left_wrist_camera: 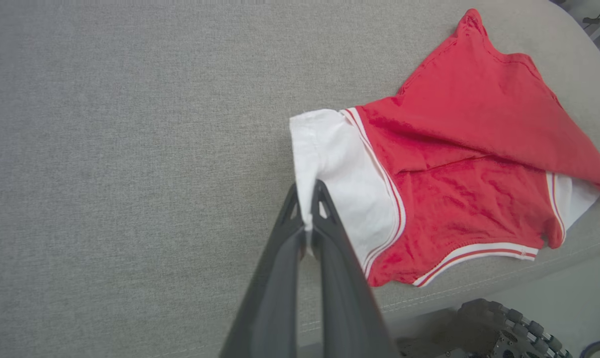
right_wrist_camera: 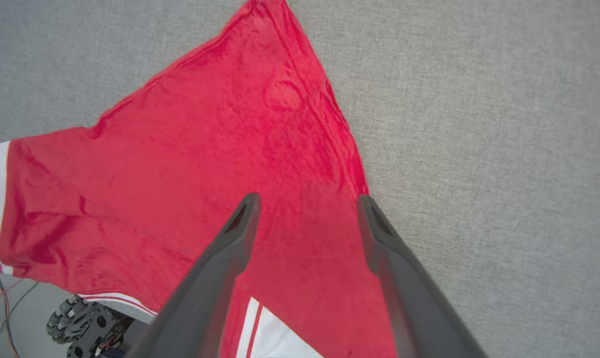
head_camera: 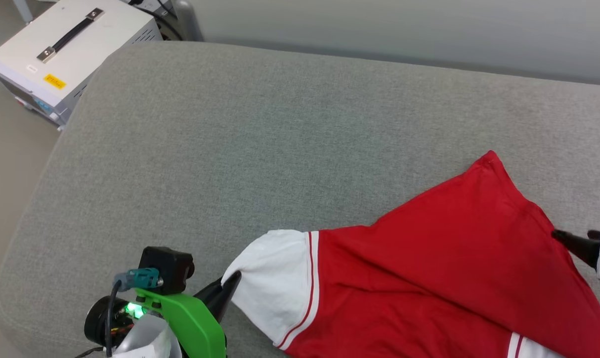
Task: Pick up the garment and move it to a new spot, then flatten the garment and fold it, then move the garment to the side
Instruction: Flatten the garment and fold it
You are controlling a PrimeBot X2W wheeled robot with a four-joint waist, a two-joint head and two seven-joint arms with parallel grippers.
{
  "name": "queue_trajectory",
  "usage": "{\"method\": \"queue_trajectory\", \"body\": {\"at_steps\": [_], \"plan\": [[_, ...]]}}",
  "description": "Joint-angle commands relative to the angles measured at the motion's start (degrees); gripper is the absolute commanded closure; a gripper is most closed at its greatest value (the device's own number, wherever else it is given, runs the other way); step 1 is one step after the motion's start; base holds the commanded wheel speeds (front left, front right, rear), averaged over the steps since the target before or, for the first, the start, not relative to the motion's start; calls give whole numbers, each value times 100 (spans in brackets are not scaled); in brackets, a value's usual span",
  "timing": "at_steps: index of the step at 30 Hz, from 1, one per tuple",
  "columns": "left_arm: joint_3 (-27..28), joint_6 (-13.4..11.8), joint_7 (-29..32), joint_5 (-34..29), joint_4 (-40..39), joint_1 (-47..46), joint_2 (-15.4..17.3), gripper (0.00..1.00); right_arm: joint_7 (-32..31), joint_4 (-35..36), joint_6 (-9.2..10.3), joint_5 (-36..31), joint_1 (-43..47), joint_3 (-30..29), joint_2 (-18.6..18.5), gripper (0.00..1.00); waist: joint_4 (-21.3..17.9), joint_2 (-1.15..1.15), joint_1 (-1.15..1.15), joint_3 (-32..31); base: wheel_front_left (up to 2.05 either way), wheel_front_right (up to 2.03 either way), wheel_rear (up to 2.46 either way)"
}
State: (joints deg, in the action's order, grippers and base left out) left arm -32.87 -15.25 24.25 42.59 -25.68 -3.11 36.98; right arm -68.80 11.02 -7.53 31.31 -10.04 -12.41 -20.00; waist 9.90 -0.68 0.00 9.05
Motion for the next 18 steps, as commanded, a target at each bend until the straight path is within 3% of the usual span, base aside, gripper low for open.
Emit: {"method": "queue_trajectory", "body": {"at_steps": [1, 7, 18], "plan": [[4, 36, -14, -67, -30, -121, -32, 100, -9, -35, 4, -85, -238, 107, -8, 0, 239, 68, 0, 250, 0, 0, 0], [-62, 99, -57, -108, -1, -277, -148, 100, 177, -687, 4, -525, -1074, 509, -117, 0, 589, 68, 0, 635, 0, 0, 0], [-168, 273, -236, -151, 149, -512, -361, 100, 650, -2004, 4, -982, -1992, 670, -462, 0, 1107, 68, 0, 1138, 0, 0, 0]]}}
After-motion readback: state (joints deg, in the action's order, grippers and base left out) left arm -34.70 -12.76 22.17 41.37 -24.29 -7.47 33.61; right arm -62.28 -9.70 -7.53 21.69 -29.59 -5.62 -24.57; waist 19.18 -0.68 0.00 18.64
